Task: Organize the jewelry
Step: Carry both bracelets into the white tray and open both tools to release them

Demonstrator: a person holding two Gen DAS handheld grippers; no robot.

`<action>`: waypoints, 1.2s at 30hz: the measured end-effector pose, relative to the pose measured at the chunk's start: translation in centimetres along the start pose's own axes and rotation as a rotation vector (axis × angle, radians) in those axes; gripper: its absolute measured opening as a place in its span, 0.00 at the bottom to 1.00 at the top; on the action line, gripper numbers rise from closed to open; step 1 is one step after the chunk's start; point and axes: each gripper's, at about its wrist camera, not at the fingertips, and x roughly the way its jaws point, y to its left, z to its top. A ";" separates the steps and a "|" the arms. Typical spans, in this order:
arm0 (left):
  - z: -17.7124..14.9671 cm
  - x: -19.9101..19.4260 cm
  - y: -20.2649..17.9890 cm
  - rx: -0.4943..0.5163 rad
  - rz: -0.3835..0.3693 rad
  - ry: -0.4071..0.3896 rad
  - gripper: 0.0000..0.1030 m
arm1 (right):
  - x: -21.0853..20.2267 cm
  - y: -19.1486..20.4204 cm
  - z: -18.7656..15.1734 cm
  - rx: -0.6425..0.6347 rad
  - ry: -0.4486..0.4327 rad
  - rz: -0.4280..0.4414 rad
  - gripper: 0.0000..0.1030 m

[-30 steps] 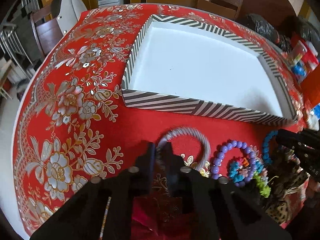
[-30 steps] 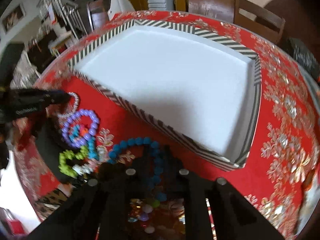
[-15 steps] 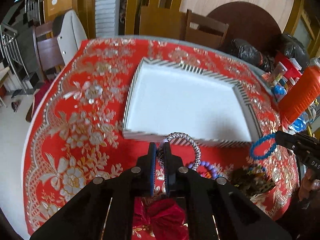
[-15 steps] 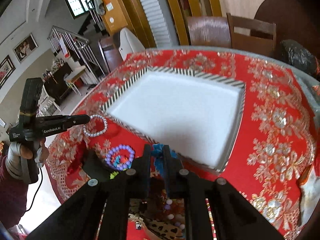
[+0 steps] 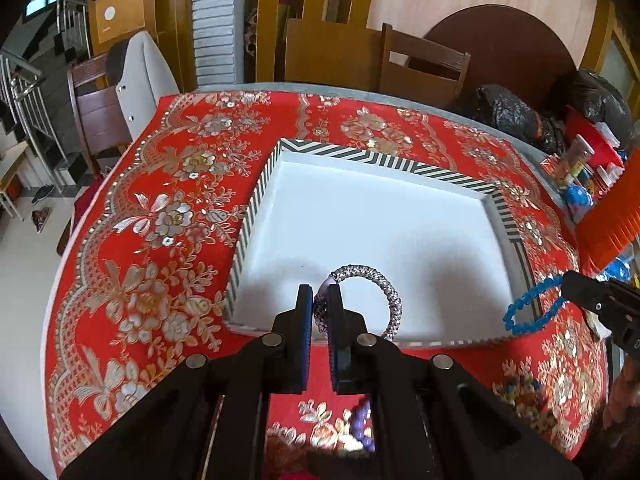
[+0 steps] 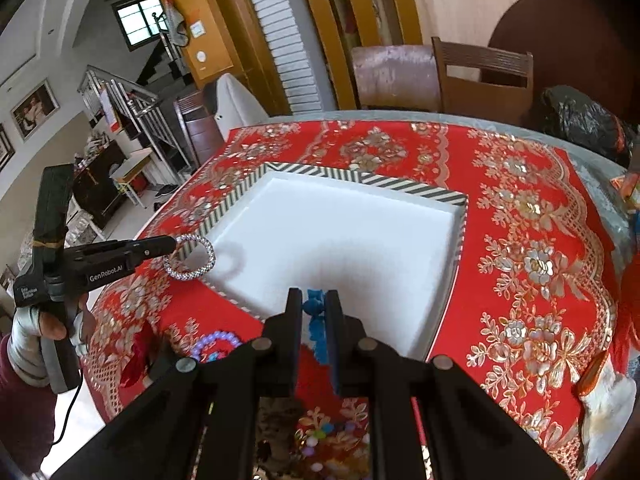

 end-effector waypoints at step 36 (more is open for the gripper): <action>-2.6 3.2 0.9 -0.037 0.038 0.101 0.35 | 4.4 -6.2 -4.8 0.124 0.186 -0.107 0.31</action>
